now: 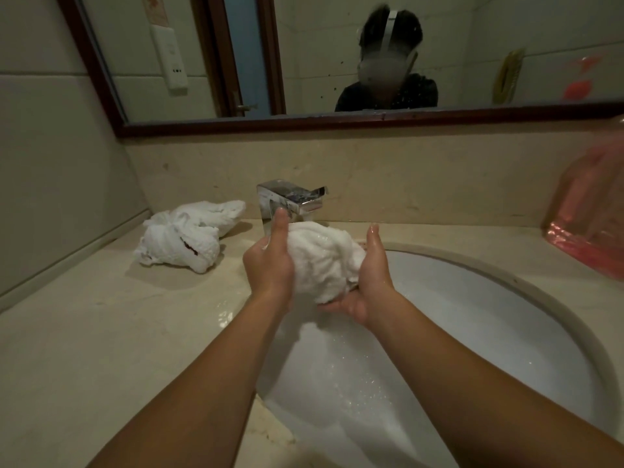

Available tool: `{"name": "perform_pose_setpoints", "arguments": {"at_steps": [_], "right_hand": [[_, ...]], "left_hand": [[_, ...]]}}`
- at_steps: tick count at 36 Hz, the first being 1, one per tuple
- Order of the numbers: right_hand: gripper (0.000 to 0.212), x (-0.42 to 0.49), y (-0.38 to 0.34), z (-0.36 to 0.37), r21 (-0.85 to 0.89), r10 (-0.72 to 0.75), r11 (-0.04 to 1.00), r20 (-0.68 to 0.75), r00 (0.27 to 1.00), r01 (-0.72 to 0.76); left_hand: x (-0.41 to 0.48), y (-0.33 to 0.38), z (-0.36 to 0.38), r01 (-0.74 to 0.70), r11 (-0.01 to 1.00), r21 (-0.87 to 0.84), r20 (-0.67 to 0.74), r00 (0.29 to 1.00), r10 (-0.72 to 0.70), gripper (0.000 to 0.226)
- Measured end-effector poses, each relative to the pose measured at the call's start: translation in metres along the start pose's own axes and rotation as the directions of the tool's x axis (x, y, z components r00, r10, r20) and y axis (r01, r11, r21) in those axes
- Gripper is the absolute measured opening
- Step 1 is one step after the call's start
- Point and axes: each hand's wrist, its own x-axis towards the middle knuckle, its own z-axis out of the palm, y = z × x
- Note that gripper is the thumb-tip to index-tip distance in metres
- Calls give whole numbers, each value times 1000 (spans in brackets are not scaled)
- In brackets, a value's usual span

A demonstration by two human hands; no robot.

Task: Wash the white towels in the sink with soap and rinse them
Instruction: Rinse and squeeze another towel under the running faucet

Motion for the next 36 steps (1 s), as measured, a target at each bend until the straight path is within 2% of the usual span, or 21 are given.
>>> {"name": "perform_pose_setpoints", "arguments": {"at_steps": [3,6,10,14,16,17,21,24,26,29,31,36], "right_hand": [[105,0,6,1,65,82,994,27,996,-84],[98,6,5,-3,97,95,990,93,991,-103],[77,5,-1,-4,98,-16,995,156,988,1],[74,12,4,-2,116,-130,986,74,989,121],[54,11,1,-2,83,-243,967,2,970,242],[50,10,-3,-2,74,-286,955,-14,958,286],[75,8,-11,0,64,-330,942,-6,944,329],[43,5,-9,1,14,-320,947,40,947,320],[35,4,-7,-1,11,-301,953,74,951,301],[50,6,-1,1,15,-299,954,98,949,299],[65,6,2,3,49,-235,972,154,960,230],[76,6,4,-5,183,-112,981,280,954,62]], "left_hand": [[0,0,-2,-46,997,-65,13,999,47,69],[2,1,-2,2,993,-116,65,998,6,76],[4,-2,0,52,989,-141,176,984,-27,75],[6,-10,7,26,995,-93,237,971,-4,59],[6,-12,8,63,991,-118,265,964,-30,69],[5,-13,8,95,987,-133,287,956,-53,77],[2,-12,9,231,967,-111,377,910,-174,75],[-3,-11,10,261,960,-103,384,900,-203,74],[-5,-11,11,272,955,-122,392,897,-205,74],[-4,-10,12,228,949,-218,310,938,-154,69],[1,-13,12,178,945,-274,241,964,-112,74],[14,-23,13,97,940,-327,215,976,-26,67]]}}
